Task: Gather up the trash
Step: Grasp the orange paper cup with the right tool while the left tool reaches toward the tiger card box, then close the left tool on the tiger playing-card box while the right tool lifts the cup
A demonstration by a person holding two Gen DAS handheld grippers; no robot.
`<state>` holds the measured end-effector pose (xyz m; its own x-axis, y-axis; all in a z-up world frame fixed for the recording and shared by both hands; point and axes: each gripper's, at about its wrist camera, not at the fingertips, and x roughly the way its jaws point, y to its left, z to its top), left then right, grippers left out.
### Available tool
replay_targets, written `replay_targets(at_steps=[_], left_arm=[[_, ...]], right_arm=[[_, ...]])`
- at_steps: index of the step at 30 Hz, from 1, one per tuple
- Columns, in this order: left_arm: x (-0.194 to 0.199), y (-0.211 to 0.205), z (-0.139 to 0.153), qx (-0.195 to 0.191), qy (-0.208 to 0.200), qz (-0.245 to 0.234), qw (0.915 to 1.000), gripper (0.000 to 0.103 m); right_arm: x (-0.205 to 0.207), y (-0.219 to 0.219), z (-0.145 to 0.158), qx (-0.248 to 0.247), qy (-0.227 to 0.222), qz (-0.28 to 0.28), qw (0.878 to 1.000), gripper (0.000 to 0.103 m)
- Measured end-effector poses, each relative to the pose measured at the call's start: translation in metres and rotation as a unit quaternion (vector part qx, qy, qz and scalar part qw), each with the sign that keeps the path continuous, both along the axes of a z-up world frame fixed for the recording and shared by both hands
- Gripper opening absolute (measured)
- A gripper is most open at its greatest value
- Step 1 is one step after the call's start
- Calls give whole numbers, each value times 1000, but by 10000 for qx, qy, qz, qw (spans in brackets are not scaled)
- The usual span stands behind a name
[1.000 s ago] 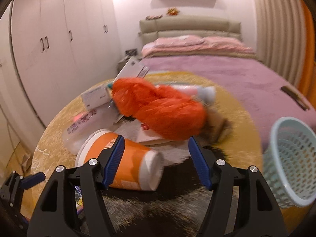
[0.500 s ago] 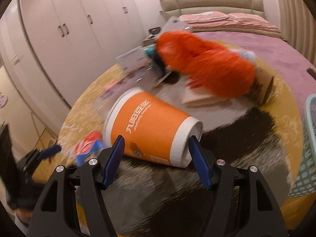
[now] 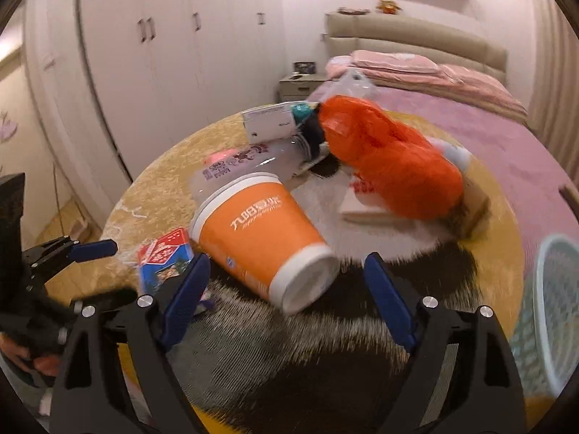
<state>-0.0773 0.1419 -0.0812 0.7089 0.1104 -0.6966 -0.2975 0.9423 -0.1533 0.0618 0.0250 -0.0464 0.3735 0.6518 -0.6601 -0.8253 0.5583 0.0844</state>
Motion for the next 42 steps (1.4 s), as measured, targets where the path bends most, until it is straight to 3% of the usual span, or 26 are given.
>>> replay_targets(at_steps=[4, 9, 12, 14, 17, 20, 26, 31, 33, 37, 42], left_arm=[[14, -10, -14, 195, 394, -20, 9990, 86], [12, -7, -16, 328, 488, 132, 9982, 86], [1, 6, -15, 284, 522, 347, 9976, 86], [-8, 22, -14, 192, 522, 588, 9967, 85], [-18, 40, -12, 58, 502, 871, 9949, 82], [-24, 46, -4, -191, 301, 834, 9959, 82], [7, 39, 3, -612, 182, 736, 9952, 85], [37, 41, -12, -645, 520, 1191, 9894, 85], [41, 39, -12, -433, 556, 1291, 9891, 84], [48, 35, -13, -197, 652, 1326, 9888, 72], [43, 35, -11, -182, 559, 1257, 9903, 66]], right_arm=[[15, 27, -13, -288, 129, 500, 9983, 83], [23, 43, -17, -415, 249, 631, 9968, 82], [23, 39, -16, -390, 281, 631, 9968, 68], [20, 32, -16, -305, 327, 633, 9970, 64], [14, 21, -15, -251, 401, 509, 9976, 62], [4, 12, -15, -219, 431, 293, 9984, 62], [-20, -11, -16, -358, 43, -798, 9962, 62], [-23, -34, -14, -232, 45, -1257, 9918, 62], [-23, -38, -14, -184, 169, -1254, 9918, 62], [-15, -44, -17, -54, 415, -1240, 9914, 63], [-5, -39, -18, -9, 646, -1164, 9911, 66]])
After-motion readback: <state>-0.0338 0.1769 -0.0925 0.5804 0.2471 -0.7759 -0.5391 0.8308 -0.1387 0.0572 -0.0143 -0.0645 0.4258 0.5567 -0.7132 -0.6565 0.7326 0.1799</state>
